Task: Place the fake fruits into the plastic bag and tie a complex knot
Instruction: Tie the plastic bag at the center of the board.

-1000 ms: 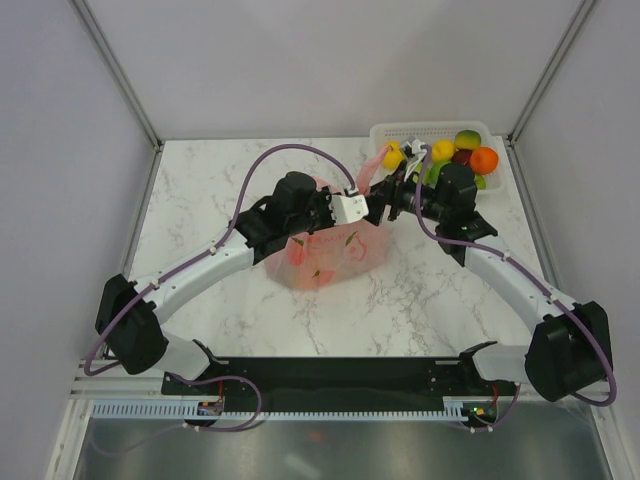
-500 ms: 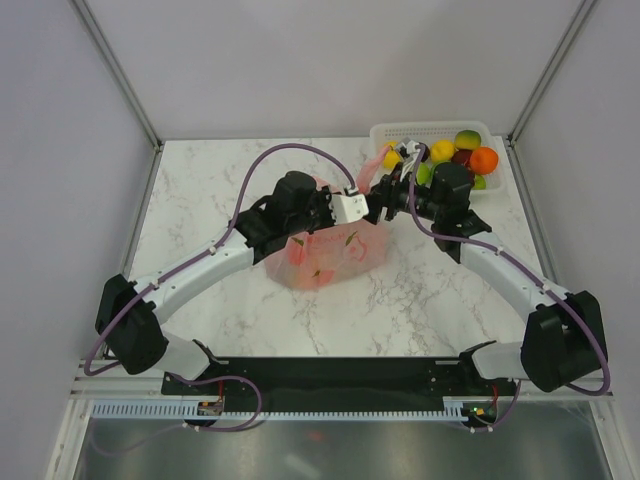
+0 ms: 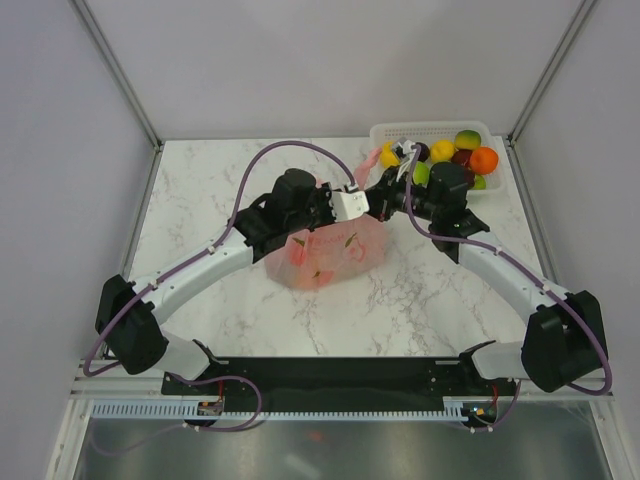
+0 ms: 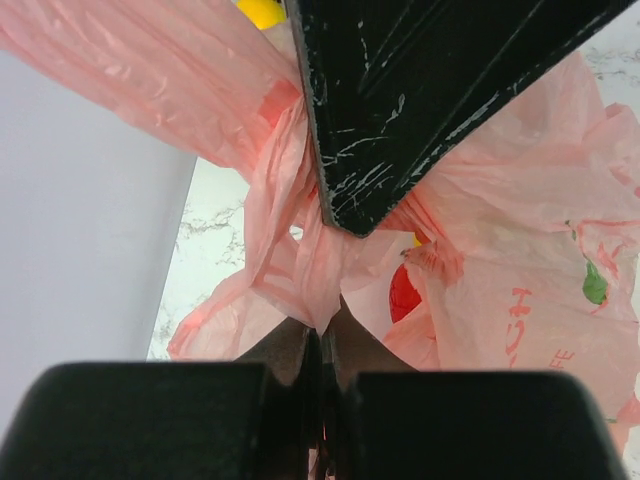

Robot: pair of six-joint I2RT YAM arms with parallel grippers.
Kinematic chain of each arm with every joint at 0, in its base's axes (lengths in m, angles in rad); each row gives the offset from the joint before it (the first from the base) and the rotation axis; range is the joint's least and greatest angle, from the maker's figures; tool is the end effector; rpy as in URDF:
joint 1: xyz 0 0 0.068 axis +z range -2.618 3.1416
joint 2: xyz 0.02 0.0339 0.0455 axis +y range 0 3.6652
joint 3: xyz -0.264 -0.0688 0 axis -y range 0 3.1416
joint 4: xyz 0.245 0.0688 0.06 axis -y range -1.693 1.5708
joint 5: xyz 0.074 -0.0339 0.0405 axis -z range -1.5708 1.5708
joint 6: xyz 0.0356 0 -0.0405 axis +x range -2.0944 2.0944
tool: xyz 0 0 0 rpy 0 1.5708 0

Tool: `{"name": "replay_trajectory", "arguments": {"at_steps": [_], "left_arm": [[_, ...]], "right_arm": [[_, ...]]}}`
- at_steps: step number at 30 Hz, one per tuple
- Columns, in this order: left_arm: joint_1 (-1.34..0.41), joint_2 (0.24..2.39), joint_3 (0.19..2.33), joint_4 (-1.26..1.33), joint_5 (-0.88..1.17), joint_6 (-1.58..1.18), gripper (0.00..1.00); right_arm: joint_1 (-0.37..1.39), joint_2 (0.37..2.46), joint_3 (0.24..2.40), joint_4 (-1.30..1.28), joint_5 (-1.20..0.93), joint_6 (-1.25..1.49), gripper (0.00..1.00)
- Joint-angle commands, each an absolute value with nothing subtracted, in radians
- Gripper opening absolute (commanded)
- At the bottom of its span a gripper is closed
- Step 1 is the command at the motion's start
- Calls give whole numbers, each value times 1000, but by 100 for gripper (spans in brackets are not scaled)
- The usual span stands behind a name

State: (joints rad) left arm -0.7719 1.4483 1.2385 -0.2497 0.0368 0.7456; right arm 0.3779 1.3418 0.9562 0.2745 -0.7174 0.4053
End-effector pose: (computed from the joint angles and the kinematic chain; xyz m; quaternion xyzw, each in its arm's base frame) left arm 0.2413 -0.2367 0.3346 0.5915 0.6097 -0.0226 0.5272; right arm 0.2794 0.1361 0.3229 -0.2245 0.7010 0.4801 0.4772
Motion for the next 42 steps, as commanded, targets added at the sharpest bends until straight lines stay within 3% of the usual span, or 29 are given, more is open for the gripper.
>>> {"name": "replay_trajectory", "arguments": {"at_steps": [1, 10, 20, 26, 28, 29, 30, 31, 33, 40, 42], "left_arm": [[-775, 1434, 1285, -244, 45, 712, 2], [-776, 1419, 1316, -242, -92, 637, 2], [-775, 1399, 1295, -152, -238, 584, 2], [-775, 1367, 1262, -104, -217, 581, 2], [-775, 1358, 1256, -107, -199, 574, 14], [-775, 1351, 1253, -107, -175, 562, 24], [-775, 1344, 1247, -107, -160, 555, 49], [-776, 1326, 1238, -107, -144, 546, 56], [-775, 1309, 1238, -110, -120, 509, 66], [-773, 1243, 1276, -106, -121, 362, 74], [-775, 1241, 1296, -97, -127, 247, 87]], "right_arm": [[405, 1315, 996, 267, -663, 362, 0], [454, 1230, 936, 250, -425, 301, 0], [488, 1206, 904, 238, -361, 272, 0], [499, 1206, 891, 239, -334, 270, 0], [499, 1207, 894, 238, -330, 272, 0], [499, 1209, 897, 235, -327, 270, 0], [499, 1210, 900, 232, -322, 270, 0], [499, 1212, 907, 229, -319, 267, 0], [499, 1215, 910, 224, -315, 265, 0], [497, 1224, 911, 236, -354, 264, 0], [497, 1235, 913, 232, -365, 256, 0]]}}
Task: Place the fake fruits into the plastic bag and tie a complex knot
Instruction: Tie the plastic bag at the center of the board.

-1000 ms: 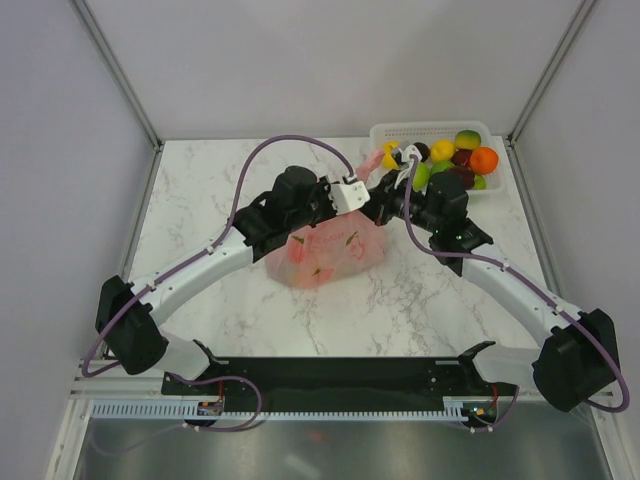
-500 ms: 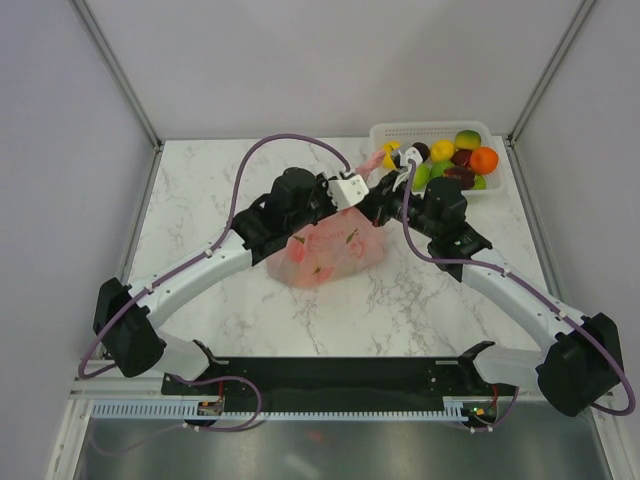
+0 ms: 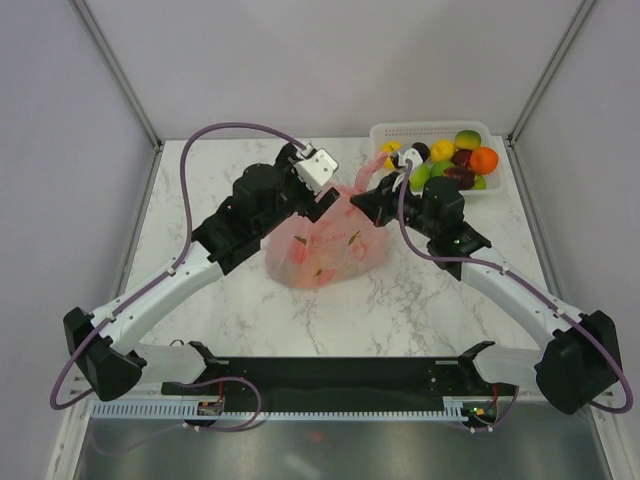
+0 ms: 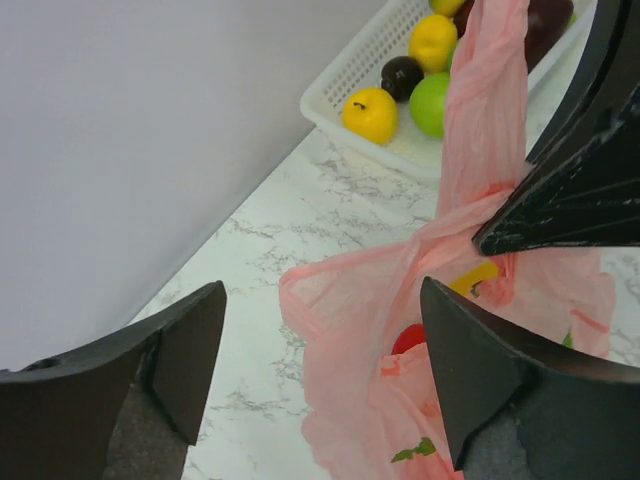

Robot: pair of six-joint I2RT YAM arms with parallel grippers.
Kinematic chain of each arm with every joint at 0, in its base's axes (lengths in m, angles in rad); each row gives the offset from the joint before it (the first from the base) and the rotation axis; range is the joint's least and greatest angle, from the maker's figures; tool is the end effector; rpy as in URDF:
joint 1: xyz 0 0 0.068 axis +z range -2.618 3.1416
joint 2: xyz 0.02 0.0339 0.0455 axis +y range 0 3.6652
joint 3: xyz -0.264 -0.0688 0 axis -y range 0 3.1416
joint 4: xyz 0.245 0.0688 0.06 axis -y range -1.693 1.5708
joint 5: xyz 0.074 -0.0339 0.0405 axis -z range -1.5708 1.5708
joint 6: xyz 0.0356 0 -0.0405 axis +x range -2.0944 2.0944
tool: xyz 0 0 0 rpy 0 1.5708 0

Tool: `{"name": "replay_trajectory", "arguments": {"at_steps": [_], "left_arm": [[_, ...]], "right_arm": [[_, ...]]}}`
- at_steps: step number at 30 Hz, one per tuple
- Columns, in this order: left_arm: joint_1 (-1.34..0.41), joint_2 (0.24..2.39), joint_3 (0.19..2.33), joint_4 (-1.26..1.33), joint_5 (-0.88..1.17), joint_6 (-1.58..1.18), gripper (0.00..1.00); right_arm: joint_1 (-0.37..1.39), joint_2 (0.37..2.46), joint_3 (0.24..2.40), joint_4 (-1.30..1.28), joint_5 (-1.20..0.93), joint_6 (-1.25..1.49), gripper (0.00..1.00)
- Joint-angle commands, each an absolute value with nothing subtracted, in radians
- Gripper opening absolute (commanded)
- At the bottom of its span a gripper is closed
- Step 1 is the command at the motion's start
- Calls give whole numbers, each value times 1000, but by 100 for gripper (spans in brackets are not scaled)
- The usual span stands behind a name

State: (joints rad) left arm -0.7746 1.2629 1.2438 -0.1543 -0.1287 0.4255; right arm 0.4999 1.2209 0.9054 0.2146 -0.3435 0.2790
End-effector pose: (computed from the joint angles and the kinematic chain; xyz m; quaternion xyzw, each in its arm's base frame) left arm 0.2131 -0.2022 0.4015 0.3973 0.6540 -0.0630 0.6407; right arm 0.2470 0.1486 0.3317 -0.1945 0.7139 0.3681 0.5631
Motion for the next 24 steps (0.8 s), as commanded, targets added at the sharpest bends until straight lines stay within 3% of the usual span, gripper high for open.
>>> {"name": "replay_trajectory", "arguments": {"at_steps": [1, 3, 8, 10, 11, 13, 24], "left_arm": [[-773, 1244, 1327, -100, -129, 198, 90], [-773, 1255, 1379, -129, -117, 56, 99], [-759, 1281, 1476, -173, 64, -89, 100], [-750, 1310, 1523, -196, 97, -94, 94], [-752, 1325, 1548, -215, 95, -94, 78], [-752, 1380, 1629, -274, 103, -94, 72], [-753, 1552, 1790, -354, 178, -106, 74]], "right_arm": [[497, 1235, 911, 233, -371, 253, 0], [497, 1235, 910, 233, -370, 250, 0], [497, 1229, 907, 232, -374, 248, 0], [497, 1227, 907, 230, -380, 252, 0], [497, 1227, 907, 232, -379, 252, 0], [499, 1227, 907, 232, -385, 256, 0], [497, 1226, 904, 241, -390, 265, 0]]}}
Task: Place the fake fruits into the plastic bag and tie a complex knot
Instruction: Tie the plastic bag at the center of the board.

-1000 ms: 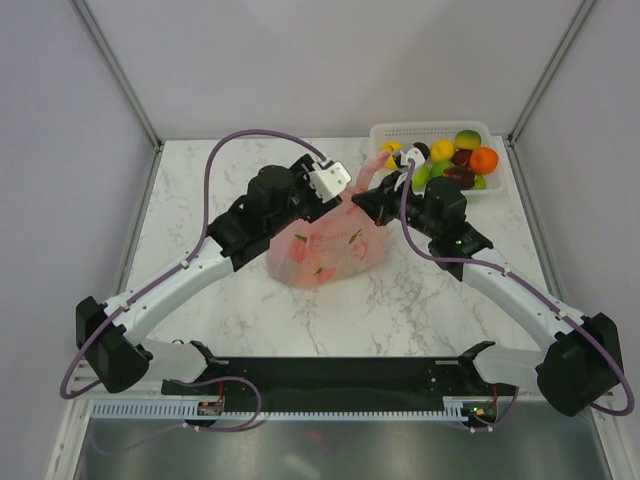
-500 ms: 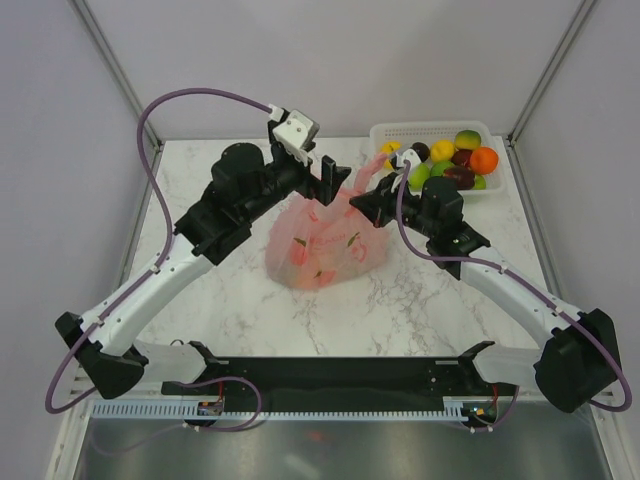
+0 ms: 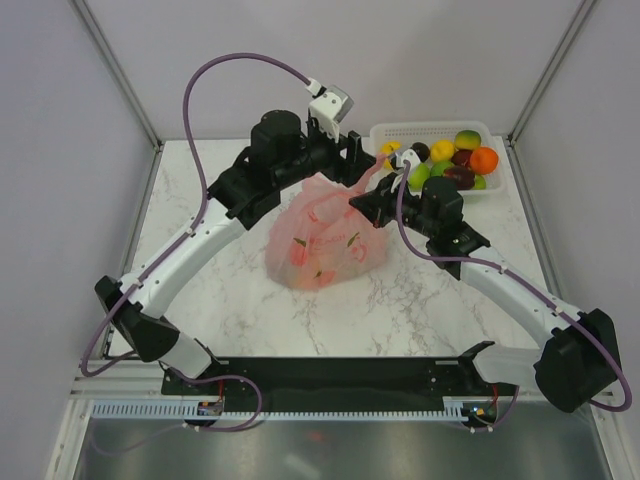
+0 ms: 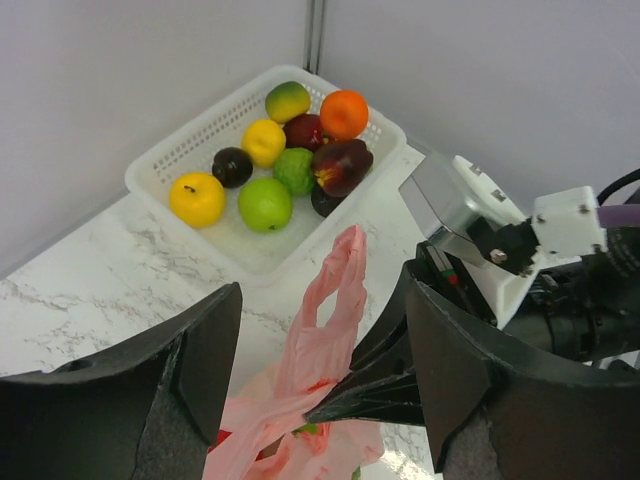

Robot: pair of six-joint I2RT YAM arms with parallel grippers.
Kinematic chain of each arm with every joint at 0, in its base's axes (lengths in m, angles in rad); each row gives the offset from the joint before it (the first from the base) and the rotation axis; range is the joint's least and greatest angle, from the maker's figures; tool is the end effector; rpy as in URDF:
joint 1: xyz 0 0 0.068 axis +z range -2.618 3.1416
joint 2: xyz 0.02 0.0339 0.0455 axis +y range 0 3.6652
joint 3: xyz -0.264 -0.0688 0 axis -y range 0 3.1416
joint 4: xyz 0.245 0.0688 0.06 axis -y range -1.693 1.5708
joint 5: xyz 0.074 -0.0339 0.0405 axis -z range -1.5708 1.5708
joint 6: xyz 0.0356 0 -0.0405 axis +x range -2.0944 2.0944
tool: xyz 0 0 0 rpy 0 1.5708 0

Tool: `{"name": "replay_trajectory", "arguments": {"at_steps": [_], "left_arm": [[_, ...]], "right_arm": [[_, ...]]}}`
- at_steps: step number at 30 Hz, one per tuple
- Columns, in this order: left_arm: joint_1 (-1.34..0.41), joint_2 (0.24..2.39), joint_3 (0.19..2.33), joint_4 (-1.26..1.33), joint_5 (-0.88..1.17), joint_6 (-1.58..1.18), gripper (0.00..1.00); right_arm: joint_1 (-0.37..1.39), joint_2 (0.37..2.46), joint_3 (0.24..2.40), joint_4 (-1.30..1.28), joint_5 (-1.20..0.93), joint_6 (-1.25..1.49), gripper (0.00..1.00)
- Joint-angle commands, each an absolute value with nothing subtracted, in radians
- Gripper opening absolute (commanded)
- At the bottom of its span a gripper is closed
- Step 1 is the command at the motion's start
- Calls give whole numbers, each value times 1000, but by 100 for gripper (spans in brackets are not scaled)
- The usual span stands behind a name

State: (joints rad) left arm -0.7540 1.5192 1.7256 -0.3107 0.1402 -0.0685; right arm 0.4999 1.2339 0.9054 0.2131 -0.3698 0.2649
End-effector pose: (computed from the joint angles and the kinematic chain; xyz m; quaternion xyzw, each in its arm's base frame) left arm 0.2463 -0.2381 0.4747 0.2932 0.6823 -0.3146 0.5912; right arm 0.2488 0.1505 0.3281 -0.2075 0.7146 0.3713 0.5554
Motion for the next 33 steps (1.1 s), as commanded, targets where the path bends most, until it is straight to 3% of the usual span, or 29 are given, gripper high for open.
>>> {"name": "replay_trajectory", "arguments": {"at_steps": [1, 10, 13, 16, 17, 18, 19, 33], "left_arm": [[-755, 1558, 1795, -354, 178, -107, 74], [-764, 1640, 1855, -364, 196, -109, 73], [-769, 1684, 1887, -374, 196, -109, 67], [-767, 1712, 1913, -380, 164, -106, 34], [-767, 1709, 1916, -380, 155, -107, 13], [-765, 1704, 1914, -379, 140, -109, 5], [-765, 1697, 1914, -380, 112, -110, 2], [-764, 1350, 1540, -345, -78, -150, 2]], "right_arm": [[495, 1226, 904, 242, -391, 265, 0], [497, 1226, 904, 241, -391, 265, 0], [497, 1223, 900, 244, -390, 268, 0], [497, 1218, 897, 247, -382, 268, 0], [497, 1216, 896, 245, -377, 268, 0], [499, 1216, 894, 242, -371, 268, 0], [499, 1219, 896, 241, -367, 273, 0], [463, 1236, 899, 233, -426, 299, 0]]}}
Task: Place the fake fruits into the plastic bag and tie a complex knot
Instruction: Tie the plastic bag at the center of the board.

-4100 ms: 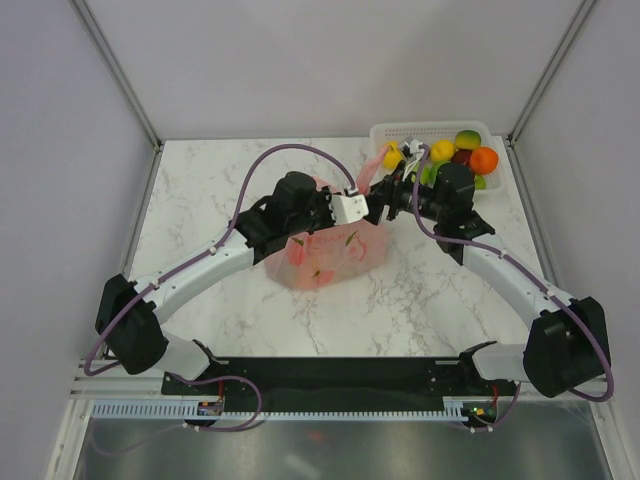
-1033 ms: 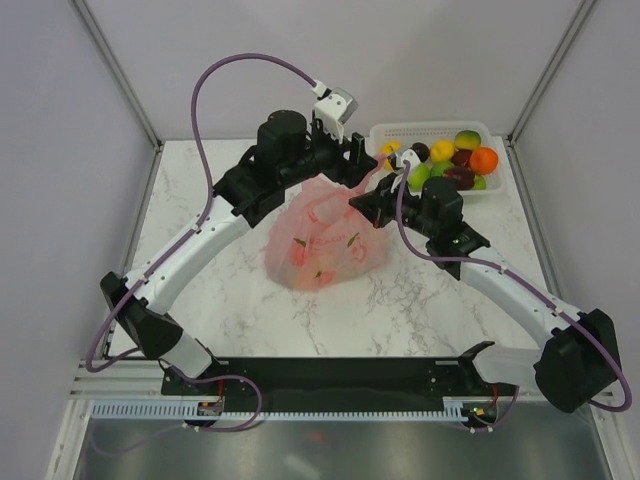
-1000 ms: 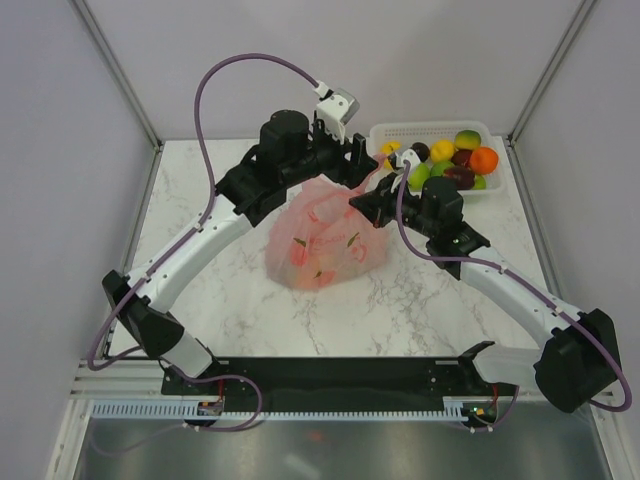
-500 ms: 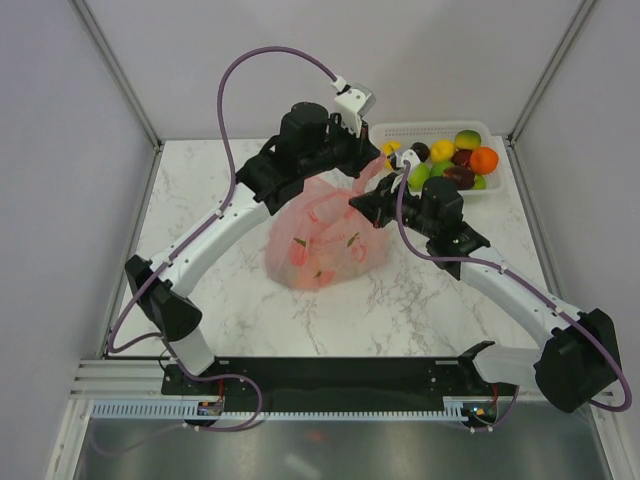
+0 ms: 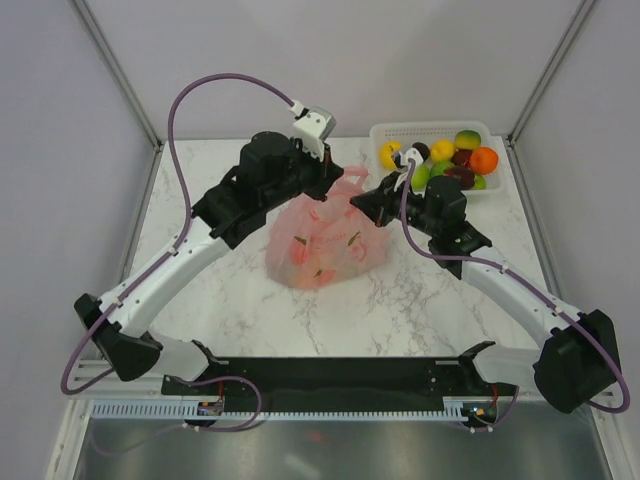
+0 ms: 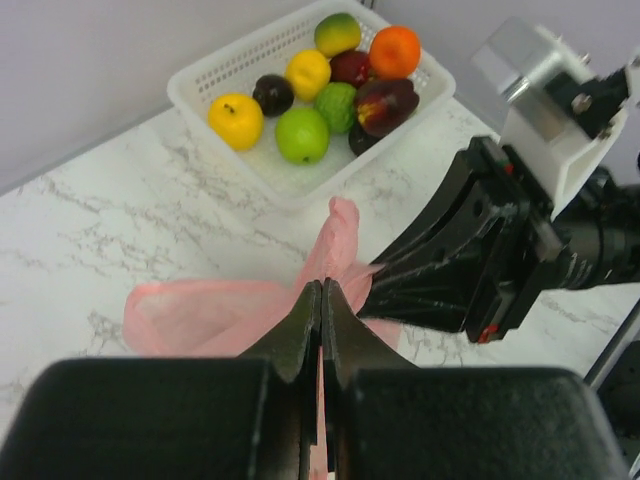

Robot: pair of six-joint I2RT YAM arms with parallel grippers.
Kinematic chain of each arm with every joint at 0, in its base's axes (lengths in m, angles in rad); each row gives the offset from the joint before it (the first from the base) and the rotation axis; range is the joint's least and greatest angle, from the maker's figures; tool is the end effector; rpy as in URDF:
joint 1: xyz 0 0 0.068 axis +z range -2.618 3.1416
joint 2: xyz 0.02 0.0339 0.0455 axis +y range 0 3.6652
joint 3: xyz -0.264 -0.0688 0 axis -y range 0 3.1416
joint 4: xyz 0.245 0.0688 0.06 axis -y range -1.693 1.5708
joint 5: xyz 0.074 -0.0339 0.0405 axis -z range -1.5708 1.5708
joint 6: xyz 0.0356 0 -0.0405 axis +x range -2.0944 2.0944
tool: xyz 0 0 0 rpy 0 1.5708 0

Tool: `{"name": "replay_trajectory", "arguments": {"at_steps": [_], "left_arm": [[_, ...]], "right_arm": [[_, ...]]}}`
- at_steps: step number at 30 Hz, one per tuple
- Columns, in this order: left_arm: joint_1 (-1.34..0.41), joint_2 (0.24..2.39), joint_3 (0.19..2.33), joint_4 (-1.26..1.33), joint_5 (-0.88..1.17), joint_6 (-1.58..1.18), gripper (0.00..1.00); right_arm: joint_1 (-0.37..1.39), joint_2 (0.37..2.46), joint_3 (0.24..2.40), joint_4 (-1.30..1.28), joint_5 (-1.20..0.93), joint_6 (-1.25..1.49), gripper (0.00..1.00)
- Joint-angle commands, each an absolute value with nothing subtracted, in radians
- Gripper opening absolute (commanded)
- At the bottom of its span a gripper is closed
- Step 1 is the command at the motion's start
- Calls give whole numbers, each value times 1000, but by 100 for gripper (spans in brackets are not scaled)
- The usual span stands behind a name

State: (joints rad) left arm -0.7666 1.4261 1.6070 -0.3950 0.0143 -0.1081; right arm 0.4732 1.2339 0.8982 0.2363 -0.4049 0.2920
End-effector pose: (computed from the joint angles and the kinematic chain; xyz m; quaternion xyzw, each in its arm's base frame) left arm 0.2296 -0.2218 0.4546 0.2560 0.7353 -0.2708 0.5661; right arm 0.2518 0.1447 0.3280 -0.2001 0.7110 0.3837 0.5542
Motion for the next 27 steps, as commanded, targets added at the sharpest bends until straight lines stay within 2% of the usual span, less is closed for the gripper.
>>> {"name": "replay_trajectory", "arguments": {"at_steps": [1, 12, 15, 16, 19, 22, 24, 25, 27], "left_arm": [[-765, 1316, 1516, -342, -109, -164, 2], [-765, 1100, 1135, -321, -331, -333, 2], [-765, 1017, 1030, -244, -356, -339, 3], [-765, 996, 990, -209, -342, -327, 20], [-765, 957, 1008, -172, -325, -278, 61], [-765, 979, 1093, -221, -298, -242, 76], [-765, 1006, 1138, -248, -260, -210, 81], [-765, 1040, 1181, -253, -252, -203, 91], [-764, 1075, 1227, -262, -214, -186, 99]], "right_arm": [[462, 1238, 900, 233, -433, 301, 0], [440, 1239, 903, 209, -453, 290, 0], [437, 1239, 904, 204, -463, 279, 0], [439, 1239, 905, 201, -472, 278, 0], [439, 1243, 908, 198, -480, 273, 0], [439, 1246, 910, 196, -486, 272, 0], [439, 1244, 908, 196, -486, 270, 0], [439, 1244, 908, 196, -488, 268, 0], [437, 1241, 905, 196, -486, 268, 0]]}}
